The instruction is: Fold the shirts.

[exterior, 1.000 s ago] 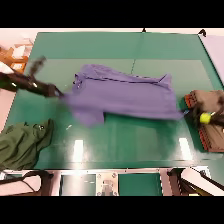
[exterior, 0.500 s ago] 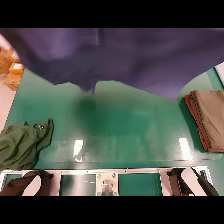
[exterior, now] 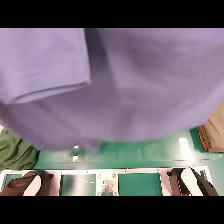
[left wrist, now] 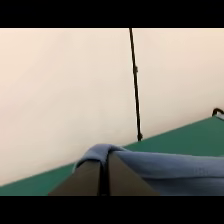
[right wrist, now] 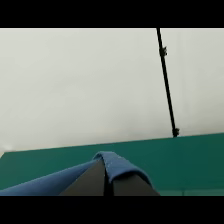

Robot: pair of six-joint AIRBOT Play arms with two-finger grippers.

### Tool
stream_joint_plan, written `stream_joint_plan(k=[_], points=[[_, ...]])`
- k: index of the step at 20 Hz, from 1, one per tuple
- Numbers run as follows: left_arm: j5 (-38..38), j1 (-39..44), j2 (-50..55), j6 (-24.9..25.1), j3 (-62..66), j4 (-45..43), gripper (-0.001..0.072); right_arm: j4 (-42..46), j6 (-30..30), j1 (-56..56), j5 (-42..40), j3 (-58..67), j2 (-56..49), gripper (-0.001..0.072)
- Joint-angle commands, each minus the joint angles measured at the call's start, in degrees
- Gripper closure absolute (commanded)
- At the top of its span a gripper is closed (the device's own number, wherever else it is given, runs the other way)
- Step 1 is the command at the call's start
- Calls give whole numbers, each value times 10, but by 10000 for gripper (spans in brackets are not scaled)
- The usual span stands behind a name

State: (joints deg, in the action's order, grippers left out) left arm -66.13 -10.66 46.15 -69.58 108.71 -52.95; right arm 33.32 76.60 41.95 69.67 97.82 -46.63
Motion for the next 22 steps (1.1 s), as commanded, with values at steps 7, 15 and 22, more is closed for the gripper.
stream_joint_plan(k=[7,15,22], points=[[149,69,259,56,-332,55,681,8,-86,-170,-245,-418,-159,696],[211,67,548,33,-155,101,682,-43,-55,-176,-184,-169,-551,697],[104,59,568,16,-128,51,682,10,-12,-164,-49,-73,-598,697]])
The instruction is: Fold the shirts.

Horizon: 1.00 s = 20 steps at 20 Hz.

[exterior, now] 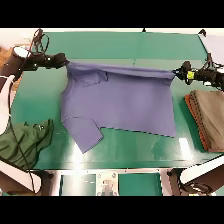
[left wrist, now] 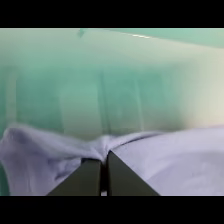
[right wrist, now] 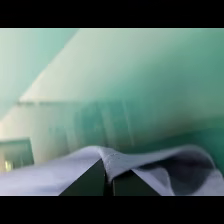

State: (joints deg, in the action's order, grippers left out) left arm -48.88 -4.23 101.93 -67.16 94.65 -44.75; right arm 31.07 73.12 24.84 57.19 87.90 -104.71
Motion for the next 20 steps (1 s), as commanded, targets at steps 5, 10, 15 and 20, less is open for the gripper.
stream_joint_plan(k=[5,10,15,20], points=[[-250,-30,9,-49,24,-130,682,226,90,7,196,21,15,698],[-266,-12,10,-50,15,-145,682,301,109,-17,214,-33,47,697],[-290,10,15,-48,-7,-147,681,310,120,-32,216,-59,47,684],[-472,-23,3,-99,8,-142,336,417,228,-21,391,12,61,436]])
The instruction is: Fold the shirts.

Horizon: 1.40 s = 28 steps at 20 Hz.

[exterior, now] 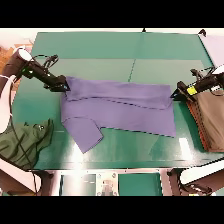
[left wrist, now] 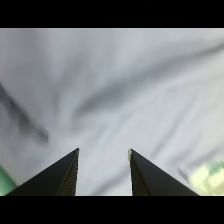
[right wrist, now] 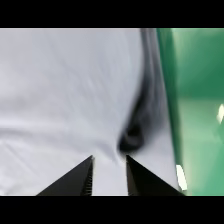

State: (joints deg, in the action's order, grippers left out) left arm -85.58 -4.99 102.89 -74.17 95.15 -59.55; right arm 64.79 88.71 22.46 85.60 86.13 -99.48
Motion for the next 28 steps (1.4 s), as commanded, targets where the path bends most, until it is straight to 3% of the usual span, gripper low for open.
stream_joint_plan(k=[1,3,9,11,13,14,15,16,21,22,23,28], points=[[-115,-24,-24,-36,-17,3,336,125,84,2,134,26,26,443],[-96,-42,-88,-32,-96,-2,336,154,84,-2,127,-21,75,573],[26,-73,-307,-6,-459,-22,333,151,78,19,29,-339,265,560],[72,-71,-351,-7,-556,-3,268,141,78,38,-4,-443,331,560],[138,-71,-377,-7,-632,43,268,92,77,53,-67,-522,391,558],[173,-71,-384,-2,-664,74,268,64,77,54,-110,-553,416,503],[200,-71,-384,12,-690,110,268,41,77,54,-139,-577,433,279],[227,-66,-384,28,-713,146,268,19,76,54,-165,-595,442,146],[399,33,-384,41,-743,235,288,-36,67,53,-241,-626,446,146],[424,42,-384,42,-743,267,385,-42,67,53,-245,-626,446,146],[430,42,-384,51,-742,289,687,-49,67,53,-247,-626,446,146],[382,42,-384,57,-711,269,682,-117,67,49,-335,-642,440,147]])
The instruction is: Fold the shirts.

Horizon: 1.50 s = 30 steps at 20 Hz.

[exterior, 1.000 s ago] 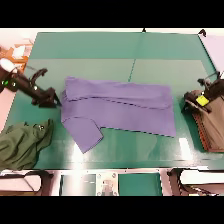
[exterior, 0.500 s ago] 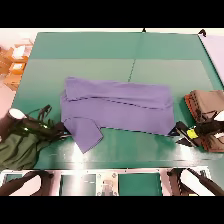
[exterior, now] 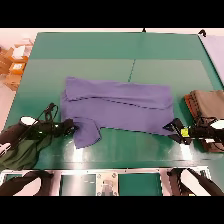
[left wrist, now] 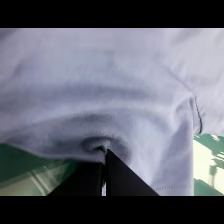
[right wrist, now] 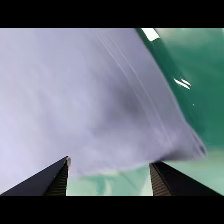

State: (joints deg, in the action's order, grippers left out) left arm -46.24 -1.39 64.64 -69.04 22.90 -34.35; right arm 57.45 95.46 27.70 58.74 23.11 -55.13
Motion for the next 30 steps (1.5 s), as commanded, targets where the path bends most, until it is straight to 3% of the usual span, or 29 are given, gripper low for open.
stream_joint_plan(k=[1,2,4,5,8,13,16,19,23,30], points=[[-17,6,-4,5,16,12,682,-55,-1,-7,-85,-14,-8,153],[-18,6,-12,5,16,11,682,-59,-1,-13,-99,-14,-11,238],[-17,6,-38,2,16,7,682,-61,-1,-24,-118,-14,-11,657],[-19,6,-55,-3,16,2,682,-60,-1,-25,-118,-14,-11,696],[-61,6,-108,-57,16,-63,682,-50,-44,-17,-70,1,-6,697],[-199,6,-251,-169,16,-186,683,102,-27,46,68,66,41,698],[-233,6,-317,-214,22,-211,683,108,-27,64,94,78,48,698],[-253,6,-313,-216,75,-208,683,51,-47,63,107,105,48,698],[-179,6,-284,-199,168,-223,682,10,-45,24,88,200,23,698],[-115,6,33,-70,349,-148,681,10,-1,-83,36,394,-217,697]])
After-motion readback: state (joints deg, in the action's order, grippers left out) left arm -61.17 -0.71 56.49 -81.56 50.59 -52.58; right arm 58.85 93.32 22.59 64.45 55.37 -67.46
